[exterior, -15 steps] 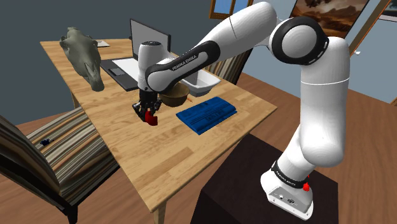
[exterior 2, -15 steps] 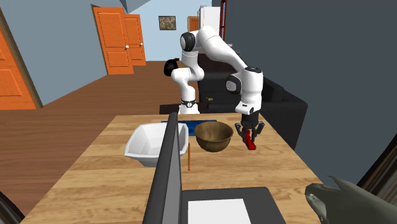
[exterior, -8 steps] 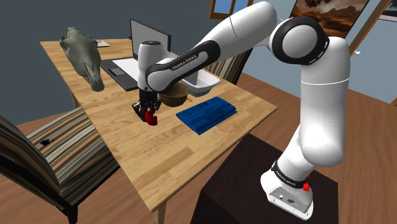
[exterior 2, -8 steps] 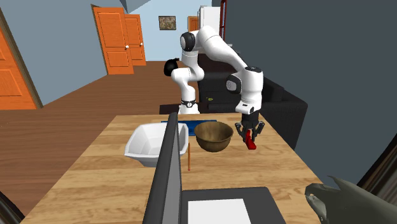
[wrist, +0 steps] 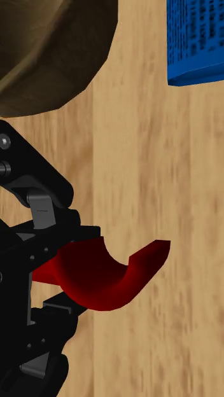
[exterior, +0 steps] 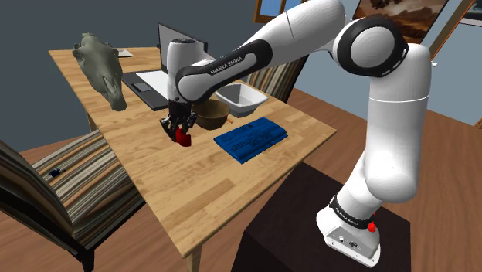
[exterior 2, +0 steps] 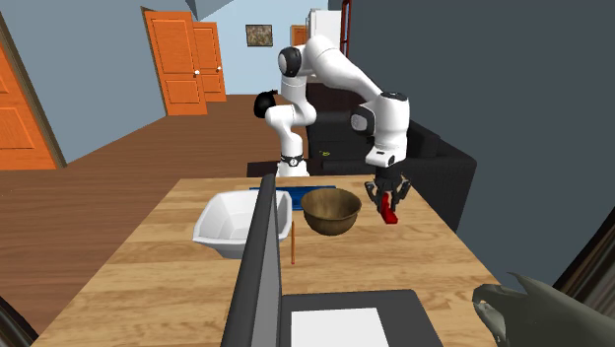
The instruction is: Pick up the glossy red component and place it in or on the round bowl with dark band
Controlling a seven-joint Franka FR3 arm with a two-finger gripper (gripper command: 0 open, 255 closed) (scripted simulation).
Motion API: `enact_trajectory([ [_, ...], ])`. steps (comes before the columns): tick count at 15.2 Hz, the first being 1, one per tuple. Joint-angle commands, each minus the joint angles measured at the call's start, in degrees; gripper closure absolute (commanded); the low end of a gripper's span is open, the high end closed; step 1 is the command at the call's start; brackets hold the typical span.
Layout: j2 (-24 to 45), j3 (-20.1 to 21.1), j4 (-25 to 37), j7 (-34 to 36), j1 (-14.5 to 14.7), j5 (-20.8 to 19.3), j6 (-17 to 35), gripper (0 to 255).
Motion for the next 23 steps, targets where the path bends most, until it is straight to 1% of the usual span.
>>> enact_trajectory([
  [1, -0.8, 0.1, 0.6, -0.2, -0.1, 0.2, -1.3, 255],
  [12, -4.2, 0.6, 4.4, -0.7, -0.4, 1.4, -8.5, 255],
  [23, -6.4, 0.9, 9.9, -1.1, -0.5, 2.1, -16.1, 255],
])
